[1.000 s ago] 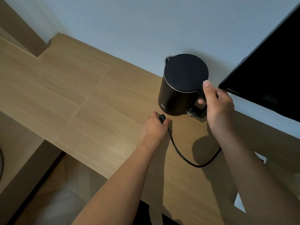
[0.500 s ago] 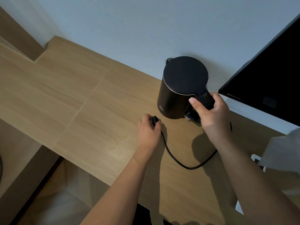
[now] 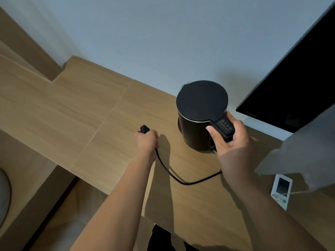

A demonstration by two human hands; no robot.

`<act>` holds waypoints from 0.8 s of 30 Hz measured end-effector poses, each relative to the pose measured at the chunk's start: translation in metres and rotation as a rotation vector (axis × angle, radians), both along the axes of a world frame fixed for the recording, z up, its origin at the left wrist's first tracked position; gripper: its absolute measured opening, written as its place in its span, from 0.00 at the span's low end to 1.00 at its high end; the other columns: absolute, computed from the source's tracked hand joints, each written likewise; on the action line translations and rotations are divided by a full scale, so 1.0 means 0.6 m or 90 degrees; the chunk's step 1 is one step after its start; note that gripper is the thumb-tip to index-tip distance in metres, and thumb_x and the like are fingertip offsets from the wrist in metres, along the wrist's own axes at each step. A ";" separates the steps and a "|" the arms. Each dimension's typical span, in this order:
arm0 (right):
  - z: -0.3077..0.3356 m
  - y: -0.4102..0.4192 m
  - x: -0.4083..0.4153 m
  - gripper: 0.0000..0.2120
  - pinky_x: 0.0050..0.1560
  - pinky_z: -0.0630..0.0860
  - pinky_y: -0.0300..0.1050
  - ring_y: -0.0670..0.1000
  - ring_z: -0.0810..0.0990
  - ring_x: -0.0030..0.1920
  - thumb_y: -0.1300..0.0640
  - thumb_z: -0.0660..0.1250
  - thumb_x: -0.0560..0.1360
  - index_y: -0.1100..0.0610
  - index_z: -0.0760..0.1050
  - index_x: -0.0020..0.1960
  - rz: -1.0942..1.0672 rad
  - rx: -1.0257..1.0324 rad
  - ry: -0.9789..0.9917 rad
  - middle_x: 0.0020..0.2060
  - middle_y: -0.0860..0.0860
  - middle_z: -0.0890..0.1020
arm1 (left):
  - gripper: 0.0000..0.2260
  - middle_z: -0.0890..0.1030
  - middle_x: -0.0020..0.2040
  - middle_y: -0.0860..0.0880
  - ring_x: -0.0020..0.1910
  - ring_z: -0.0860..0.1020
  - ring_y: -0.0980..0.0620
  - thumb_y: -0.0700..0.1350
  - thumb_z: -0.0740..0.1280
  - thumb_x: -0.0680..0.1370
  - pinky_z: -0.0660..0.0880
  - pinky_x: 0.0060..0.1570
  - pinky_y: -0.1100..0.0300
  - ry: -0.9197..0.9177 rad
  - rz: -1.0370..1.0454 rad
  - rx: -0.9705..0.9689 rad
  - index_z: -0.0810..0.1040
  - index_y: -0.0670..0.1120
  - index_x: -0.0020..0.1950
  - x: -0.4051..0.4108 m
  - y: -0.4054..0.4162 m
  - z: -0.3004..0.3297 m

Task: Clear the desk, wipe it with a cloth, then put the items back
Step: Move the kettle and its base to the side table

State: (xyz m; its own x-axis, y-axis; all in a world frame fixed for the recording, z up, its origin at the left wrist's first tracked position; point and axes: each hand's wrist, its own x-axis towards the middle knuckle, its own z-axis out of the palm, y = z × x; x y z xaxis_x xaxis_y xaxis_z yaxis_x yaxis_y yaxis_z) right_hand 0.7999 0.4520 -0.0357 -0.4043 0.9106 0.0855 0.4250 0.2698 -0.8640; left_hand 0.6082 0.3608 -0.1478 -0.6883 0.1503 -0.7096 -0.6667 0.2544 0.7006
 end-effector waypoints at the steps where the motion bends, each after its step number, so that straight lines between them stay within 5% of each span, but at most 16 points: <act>1: 0.003 -0.003 0.008 0.25 0.50 0.82 0.43 0.31 0.78 0.50 0.42 0.70 0.73 0.48 0.73 0.67 0.003 -0.001 -0.009 0.49 0.27 0.74 | 0.22 0.74 0.40 0.43 0.27 0.68 0.53 0.35 0.63 0.73 0.66 0.23 0.62 -0.008 -0.002 -0.005 0.70 0.36 0.68 -0.005 0.000 0.004; 4: 0.015 -0.010 0.030 0.24 0.50 0.81 0.46 0.32 0.78 0.49 0.40 0.69 0.72 0.42 0.71 0.67 0.003 -0.020 -0.036 0.47 0.23 0.75 | 0.10 0.74 0.38 0.44 0.28 0.68 0.53 0.33 0.63 0.73 0.67 0.26 0.61 -0.010 -0.070 -0.009 0.75 0.37 0.54 -0.010 0.012 0.021; 6: 0.022 -0.015 0.044 0.25 0.49 0.81 0.43 0.38 0.80 0.49 0.40 0.68 0.72 0.44 0.72 0.68 0.002 -0.022 -0.053 0.50 0.30 0.78 | 0.08 0.73 0.37 0.45 0.30 0.69 0.52 0.34 0.64 0.76 0.67 0.28 0.60 0.005 -0.151 -0.029 0.73 0.39 0.55 -0.010 0.030 0.028; 11: 0.025 -0.031 0.074 0.23 0.45 0.73 0.25 0.31 0.77 0.51 0.47 0.70 0.75 0.47 0.71 0.69 0.002 -0.046 -0.067 0.50 0.33 0.78 | 0.24 0.79 0.56 0.45 0.52 0.78 0.47 0.42 0.75 0.74 0.76 0.47 0.54 0.136 -0.402 -0.091 0.70 0.41 0.68 -0.015 0.096 0.017; 15: 0.024 -0.042 0.101 0.24 0.42 0.73 0.36 0.47 0.81 0.48 0.44 0.69 0.74 0.52 0.75 0.66 -0.026 -0.048 -0.104 0.47 0.44 0.81 | 0.39 0.73 0.64 0.47 0.63 0.74 0.45 0.51 0.80 0.68 0.76 0.59 0.51 0.226 -0.506 -0.186 0.65 0.42 0.72 -0.016 0.141 0.011; 18: 0.021 -0.044 0.118 0.22 0.40 0.70 0.33 0.46 0.80 0.45 0.46 0.70 0.74 0.54 0.76 0.65 -0.045 -0.038 -0.140 0.47 0.47 0.82 | 0.50 0.67 0.73 0.42 0.73 0.65 0.41 0.64 0.79 0.66 0.68 0.71 0.47 0.278 -0.621 -0.291 0.60 0.41 0.76 -0.012 0.163 0.004; 24: 0.007 -0.039 0.121 0.15 0.38 0.71 0.37 0.48 0.80 0.44 0.48 0.71 0.75 0.53 0.76 0.58 -0.077 -0.050 -0.149 0.43 0.47 0.81 | 0.51 0.63 0.76 0.44 0.77 0.59 0.40 0.64 0.78 0.66 0.60 0.73 0.46 0.332 -0.690 -0.359 0.55 0.45 0.78 0.008 0.190 -0.002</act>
State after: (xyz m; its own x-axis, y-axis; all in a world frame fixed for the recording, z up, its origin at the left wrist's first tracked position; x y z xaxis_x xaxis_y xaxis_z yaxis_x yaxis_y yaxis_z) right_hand 0.8727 0.4289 -0.0315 -0.2920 0.9538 -0.0706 0.6409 0.1403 -0.7547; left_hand 0.6130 0.4748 -0.1492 -0.6161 0.5670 -0.5467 0.3698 0.8211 0.4348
